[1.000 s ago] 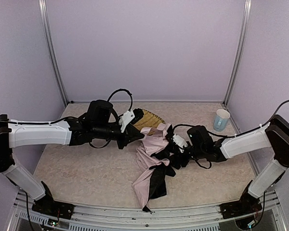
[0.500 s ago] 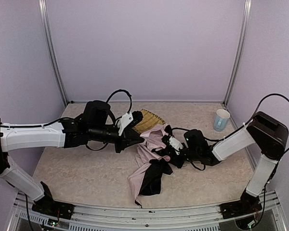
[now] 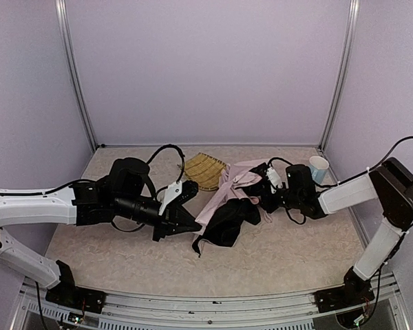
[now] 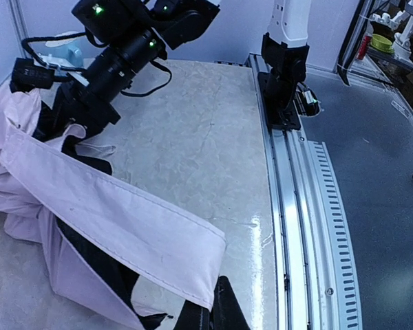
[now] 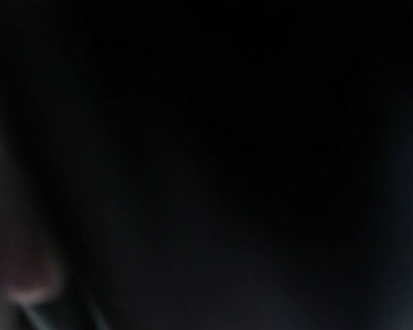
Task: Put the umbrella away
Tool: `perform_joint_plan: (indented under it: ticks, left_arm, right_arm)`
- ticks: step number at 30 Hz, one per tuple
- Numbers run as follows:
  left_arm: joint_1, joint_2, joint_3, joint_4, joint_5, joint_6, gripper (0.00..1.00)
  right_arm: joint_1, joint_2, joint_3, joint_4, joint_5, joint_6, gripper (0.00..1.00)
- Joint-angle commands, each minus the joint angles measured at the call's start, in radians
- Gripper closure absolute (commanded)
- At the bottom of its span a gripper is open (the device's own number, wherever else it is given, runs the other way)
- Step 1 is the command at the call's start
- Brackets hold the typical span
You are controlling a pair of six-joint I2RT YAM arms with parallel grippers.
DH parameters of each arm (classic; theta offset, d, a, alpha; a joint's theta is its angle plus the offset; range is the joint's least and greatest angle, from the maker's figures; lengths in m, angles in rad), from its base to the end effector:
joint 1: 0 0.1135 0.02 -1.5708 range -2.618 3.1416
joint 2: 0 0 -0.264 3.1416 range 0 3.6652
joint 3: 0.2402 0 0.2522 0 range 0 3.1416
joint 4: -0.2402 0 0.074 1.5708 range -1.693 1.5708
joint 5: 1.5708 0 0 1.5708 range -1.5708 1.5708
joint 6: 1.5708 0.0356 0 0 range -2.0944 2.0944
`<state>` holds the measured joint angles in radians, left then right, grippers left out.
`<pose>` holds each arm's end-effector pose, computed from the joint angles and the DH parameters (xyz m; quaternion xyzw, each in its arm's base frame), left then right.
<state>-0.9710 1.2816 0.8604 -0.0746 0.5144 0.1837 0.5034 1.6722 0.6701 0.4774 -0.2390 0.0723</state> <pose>0.1465 -0.2453 0.2712 0.5626 0.6250 -0.3917 0.3735 0.2790 0.1633 0.1477 -0.2421 0.8275 0.2398 0.4462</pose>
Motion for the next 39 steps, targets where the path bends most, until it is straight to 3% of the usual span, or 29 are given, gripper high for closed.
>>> perform_joint_plan:
  ticks: [1, 5, 11, 19, 24, 32, 39]
  left_arm:
    - [-0.026, 0.038, 0.015, -0.025, 0.079, 0.001, 1.0]
    - [-0.027, 0.07, -0.001, -0.065, 0.064, 0.049, 1.0]
    - [-0.002, 0.124, -0.029, -0.051, -0.013, 0.054, 1.0]
    - [0.016, 0.247, 0.019, -0.023, -0.009, 0.087, 1.0]
    - [0.072, 0.272, 0.011, 0.01, -0.003, 0.098, 1.0]
    - [0.08, 0.286, -0.018, 0.08, 0.046, 0.18, 1.0]
    - [0.124, 0.449, 0.025, 0.216, 0.045, 0.234, 1.0]
  right_arm:
    - [-0.037, -0.061, 0.09, 0.045, -0.001, 0.073, 1.0]
    - [-0.064, -0.158, 0.107, 0.05, -0.086, 0.106, 1.0]
    - [-0.072, -0.33, 0.11, -0.029, -0.239, 0.015, 1.0]
    - [-0.09, -0.499, 0.134, -0.044, -0.419, -0.049, 1.0]
    - [-0.09, -0.549, 0.181, -0.164, -0.576, -0.141, 1.0]
    - [-0.09, -0.598, 0.195, -0.233, -0.659, -0.193, 1.0]
    - [-0.036, -0.579, 0.205, -0.219, -0.778, -0.214, 1.0]
